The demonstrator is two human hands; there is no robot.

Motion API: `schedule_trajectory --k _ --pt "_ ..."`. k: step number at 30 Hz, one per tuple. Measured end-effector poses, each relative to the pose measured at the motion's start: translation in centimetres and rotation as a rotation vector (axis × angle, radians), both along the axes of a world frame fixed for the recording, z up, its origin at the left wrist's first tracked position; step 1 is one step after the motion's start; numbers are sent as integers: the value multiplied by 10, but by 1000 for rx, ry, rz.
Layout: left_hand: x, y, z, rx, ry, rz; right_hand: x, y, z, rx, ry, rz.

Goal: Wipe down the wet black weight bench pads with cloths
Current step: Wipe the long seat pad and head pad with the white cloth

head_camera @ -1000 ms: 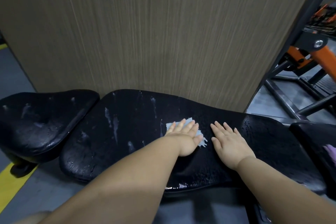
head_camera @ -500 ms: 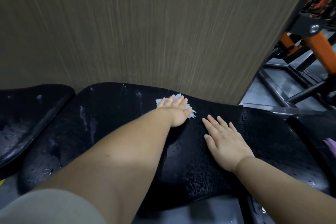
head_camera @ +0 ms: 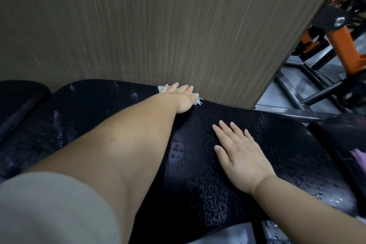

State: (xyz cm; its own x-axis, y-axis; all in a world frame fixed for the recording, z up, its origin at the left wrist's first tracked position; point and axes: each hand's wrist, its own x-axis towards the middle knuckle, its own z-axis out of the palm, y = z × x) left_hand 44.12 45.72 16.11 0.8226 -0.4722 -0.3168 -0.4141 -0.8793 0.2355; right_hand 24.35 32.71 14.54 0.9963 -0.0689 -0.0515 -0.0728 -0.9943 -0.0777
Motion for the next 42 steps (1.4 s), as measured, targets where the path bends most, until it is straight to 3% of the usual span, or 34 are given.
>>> schedule_trajectory --k 15,42 --pt "2 1 -3 24 -43 -2 5 -1 -3 3 5 -14" --pt "-185 65 5 14 31 -174 -3 4 3 56 -1 -92"
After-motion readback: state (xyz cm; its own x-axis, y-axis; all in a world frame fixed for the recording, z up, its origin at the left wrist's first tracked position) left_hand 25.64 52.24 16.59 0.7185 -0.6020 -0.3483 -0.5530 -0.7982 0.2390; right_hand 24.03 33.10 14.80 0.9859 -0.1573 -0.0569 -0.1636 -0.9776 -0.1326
